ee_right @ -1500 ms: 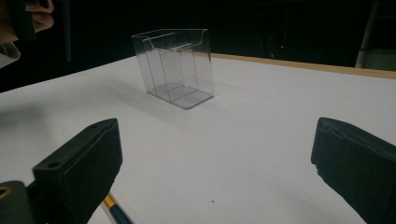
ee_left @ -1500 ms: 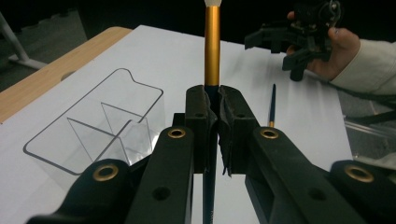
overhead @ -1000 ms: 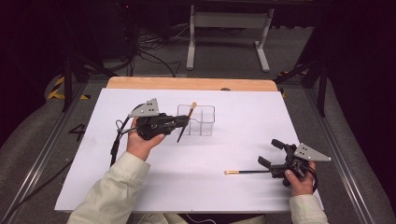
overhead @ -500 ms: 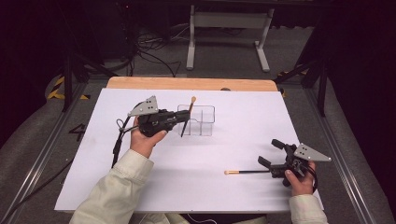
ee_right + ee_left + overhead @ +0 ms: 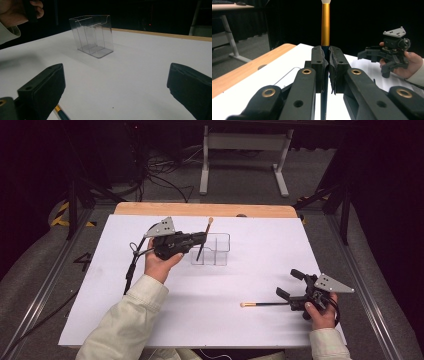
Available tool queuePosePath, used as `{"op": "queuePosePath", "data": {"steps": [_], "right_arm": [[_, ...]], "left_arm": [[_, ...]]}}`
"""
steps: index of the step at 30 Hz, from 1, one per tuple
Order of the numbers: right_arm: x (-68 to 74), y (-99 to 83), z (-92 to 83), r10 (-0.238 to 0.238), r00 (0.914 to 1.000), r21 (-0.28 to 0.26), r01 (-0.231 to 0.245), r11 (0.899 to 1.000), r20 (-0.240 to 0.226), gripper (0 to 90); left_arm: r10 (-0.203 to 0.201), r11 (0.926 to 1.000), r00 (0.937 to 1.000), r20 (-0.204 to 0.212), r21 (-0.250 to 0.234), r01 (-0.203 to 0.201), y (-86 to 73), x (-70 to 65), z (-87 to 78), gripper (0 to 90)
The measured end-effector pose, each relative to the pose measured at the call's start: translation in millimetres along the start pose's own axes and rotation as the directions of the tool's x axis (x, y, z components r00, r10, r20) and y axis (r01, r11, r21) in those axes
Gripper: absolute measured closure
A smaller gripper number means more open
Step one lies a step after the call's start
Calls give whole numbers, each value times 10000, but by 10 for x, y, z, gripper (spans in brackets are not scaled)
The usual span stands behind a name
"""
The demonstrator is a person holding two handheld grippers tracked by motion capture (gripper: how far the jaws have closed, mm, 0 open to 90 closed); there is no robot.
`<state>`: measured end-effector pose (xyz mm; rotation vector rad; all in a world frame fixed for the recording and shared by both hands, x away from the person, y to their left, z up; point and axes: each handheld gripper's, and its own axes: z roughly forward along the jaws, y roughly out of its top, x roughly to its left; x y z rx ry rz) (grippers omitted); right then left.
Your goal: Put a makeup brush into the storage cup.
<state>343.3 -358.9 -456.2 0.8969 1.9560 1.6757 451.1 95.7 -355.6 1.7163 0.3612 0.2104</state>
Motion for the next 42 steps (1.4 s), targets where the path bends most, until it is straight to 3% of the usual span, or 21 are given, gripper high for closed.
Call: {"op": "queuePosePath", "data": {"steps": [2, 7, 16, 29, 42], "right_arm": [[-1, 0, -1, 5, 10000, -8, -5, 10000, 1, 21], [-2, 0, -2, 6, 10000, -15, -6, 10000, -13, 21], [-2, 0, -2, 21, 10000, -11, -21, 10000, -26, 21], [-4, 0, -4, 36, 10000, -12, -36, 10000, -51, 20], [-5, -2, -6, 60, 10000, -60, -60, 10000, -63, 20]], "left_arm": [[149, 9998, 9999, -51, 100, -148, 36, 10, 35, 827], [93, 9999, 9999, -40, 93, -92, 77, 54, 87, 827], [-417, 9989, 9991, 13, -219, 417, 89, 170, 175, 828], [-800, 9948, 9968, -87, -645, 792, 154, 252, 263, 827], [-435, 9948, 9969, -658, -950, 371, 134, 262, 356, 827]]}}
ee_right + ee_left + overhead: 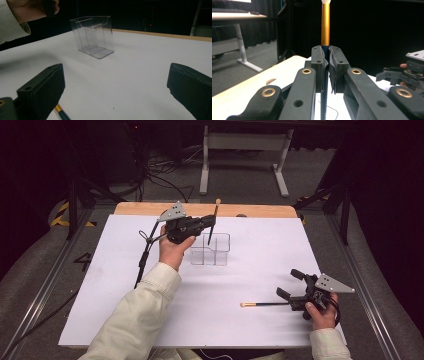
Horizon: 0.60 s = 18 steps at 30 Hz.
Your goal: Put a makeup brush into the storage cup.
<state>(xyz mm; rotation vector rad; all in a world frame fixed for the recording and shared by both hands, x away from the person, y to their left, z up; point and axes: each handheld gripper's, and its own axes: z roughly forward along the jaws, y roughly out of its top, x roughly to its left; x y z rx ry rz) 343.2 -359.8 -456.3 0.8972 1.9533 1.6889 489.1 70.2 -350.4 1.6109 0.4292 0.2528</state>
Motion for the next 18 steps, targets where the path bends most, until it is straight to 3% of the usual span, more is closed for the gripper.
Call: {"op": "queuePosePath", "data": {"steps": [4, 9, 15, 18], "right_arm": [[-2, 0, -2, -3, 10000, -4, 3, 10000, -12, 20], [-1, -1, -2, 2, 10000, -16, -2, 10000, -9, 20], [-2, -1, -4, 31, 10000, -23, -31, 10000, -23, 19], [-2, -1, -5, 30, 10000, -27, -30, 10000, -24, 19]], "left_arm": [[225, 9993, 9997, -65, -283, -227, -9, -7, 17, 827], [407, 9988, 9990, -161, -264, -412, -23, -11, 36, 827], [459, 9988, 9985, -291, -164, -463, -68, 11, 63, 827], [282, 9995, 9992, -298, -144, -287, -115, 37, 64, 827]]}}
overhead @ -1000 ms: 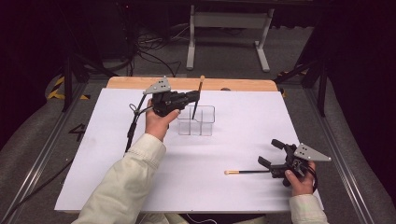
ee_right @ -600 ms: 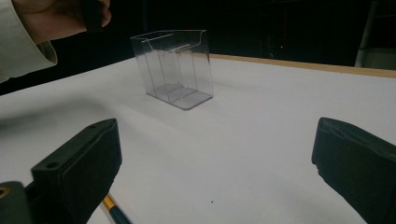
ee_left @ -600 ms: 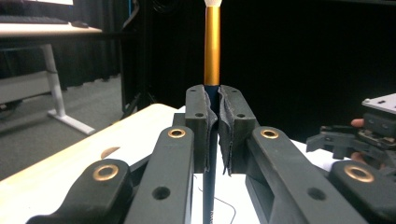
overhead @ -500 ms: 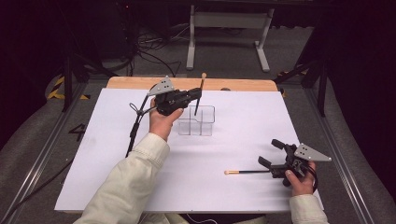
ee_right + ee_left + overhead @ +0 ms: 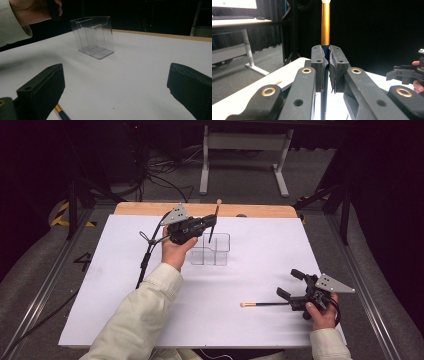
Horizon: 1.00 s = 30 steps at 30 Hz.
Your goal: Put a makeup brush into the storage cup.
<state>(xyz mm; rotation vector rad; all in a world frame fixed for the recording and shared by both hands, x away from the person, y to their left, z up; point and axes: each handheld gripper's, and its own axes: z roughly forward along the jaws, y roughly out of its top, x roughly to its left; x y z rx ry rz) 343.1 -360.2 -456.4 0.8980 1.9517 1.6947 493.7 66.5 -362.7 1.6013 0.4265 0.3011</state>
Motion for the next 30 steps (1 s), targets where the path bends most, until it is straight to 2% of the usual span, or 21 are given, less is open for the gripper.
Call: {"op": "queuePosePath", "data": {"steps": [14, 30], "right_arm": [[0, 0, 0, -28, 10000, 13, 28, 10000, 10, 19], [4, 0, 3, -49, 10000, 19, 49, 10000, 26, 20]], "left_arm": [[-653, 9975, 9979, -41, 255, 654, -175, 91, 7, 827], [-758, 9948, 9971, -54, 673, 760, -320, 109, 15, 827]]}}
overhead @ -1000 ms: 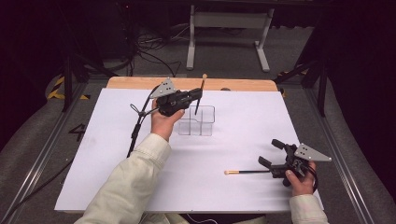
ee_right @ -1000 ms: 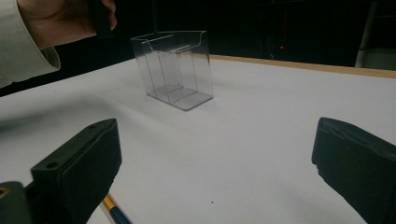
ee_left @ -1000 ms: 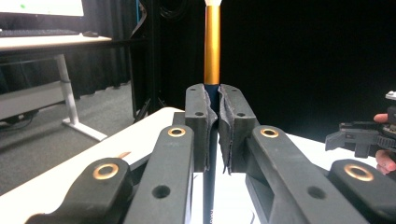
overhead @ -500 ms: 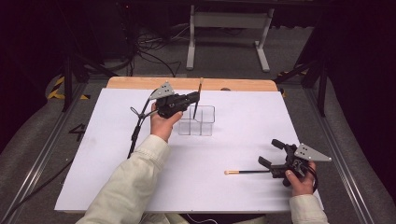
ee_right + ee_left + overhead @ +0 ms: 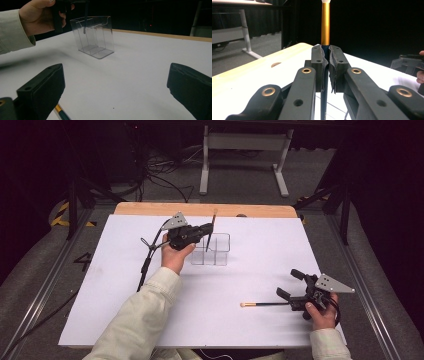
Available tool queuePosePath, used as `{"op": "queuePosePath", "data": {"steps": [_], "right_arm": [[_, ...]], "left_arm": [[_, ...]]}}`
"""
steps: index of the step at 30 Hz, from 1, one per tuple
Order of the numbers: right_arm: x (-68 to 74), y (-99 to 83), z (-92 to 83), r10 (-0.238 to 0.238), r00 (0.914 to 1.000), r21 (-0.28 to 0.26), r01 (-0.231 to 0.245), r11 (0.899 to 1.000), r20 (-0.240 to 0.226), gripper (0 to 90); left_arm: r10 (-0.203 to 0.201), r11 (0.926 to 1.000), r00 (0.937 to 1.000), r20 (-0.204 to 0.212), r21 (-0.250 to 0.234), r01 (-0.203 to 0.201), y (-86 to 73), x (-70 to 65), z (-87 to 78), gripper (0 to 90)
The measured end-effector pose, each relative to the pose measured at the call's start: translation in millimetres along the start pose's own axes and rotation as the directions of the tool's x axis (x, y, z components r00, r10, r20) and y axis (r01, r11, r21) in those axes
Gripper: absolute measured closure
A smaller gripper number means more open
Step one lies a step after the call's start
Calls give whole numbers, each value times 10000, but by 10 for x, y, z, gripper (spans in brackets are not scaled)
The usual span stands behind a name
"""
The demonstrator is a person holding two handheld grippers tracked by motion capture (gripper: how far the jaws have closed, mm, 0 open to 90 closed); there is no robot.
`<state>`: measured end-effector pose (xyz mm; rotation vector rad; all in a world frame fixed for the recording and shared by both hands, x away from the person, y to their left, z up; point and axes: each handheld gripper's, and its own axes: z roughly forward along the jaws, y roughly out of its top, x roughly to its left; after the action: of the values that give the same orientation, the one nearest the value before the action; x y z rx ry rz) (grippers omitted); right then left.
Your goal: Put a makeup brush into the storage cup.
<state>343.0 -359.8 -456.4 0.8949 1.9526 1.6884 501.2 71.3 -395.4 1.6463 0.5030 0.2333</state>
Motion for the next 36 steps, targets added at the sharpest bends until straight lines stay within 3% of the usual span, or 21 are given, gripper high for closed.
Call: {"op": "queuePosePath", "data": {"steps": [13, 15, 16, 22, 25, 32, 33, 34, 36], "right_arm": [[-1, 0, 0, 7, 10000, -13, -7, 10000, -4, 19], [-1, 0, 0, 3, 10000, -11, -3, 10000, -8, 19], [-1, 0, 0, 3, 10000, -11, -3, 10000, -8, 19], [0, 2, 2, -1, 10000, 27, 1, 10000, 28, 15], [-9, 3, 1, 105, 9999, 20, -105, 9999, 51, 15], [-4, 4, 2, 76, 9999, 24, -77, 10000, 96, 17], [-3, 5, 3, 74, 9999, 36, -74, 10000, 118, 18], [-3, 6, 4, 65, 9999, 50, -66, 10000, 138, 18], [-2, 8, 9, 57, 9999, 91, -58, 9999, 123, 17]], "left_arm": [[-114, 9993, 9999, 3, 368, 114, -41, 17, -3, 826], [-77, 9993, 9995, 300, 372, 66, -42, 12, -4, 819], [-77, 9993, 9995, 300, 372, 66, -42, 12, -4, 798], [-341, 9969, 9990, 287, 720, 320, -4, -49, -26, 420], [-238, 9964, 9994, 264, 819, 215, 25, -97, -102, 327], [137, 9953, 9993, 355, 953, -170, 95, -274, -397, 247], [154, 9956, 9992, 372, 916, -188, 106, -337, -551, 240], [154, 9956, 9992, 372, 916, -188, 106, -337, -551, 237], [208, 9969, 9987, 472, 749, -243, 114, -394, -718, 220]]}}
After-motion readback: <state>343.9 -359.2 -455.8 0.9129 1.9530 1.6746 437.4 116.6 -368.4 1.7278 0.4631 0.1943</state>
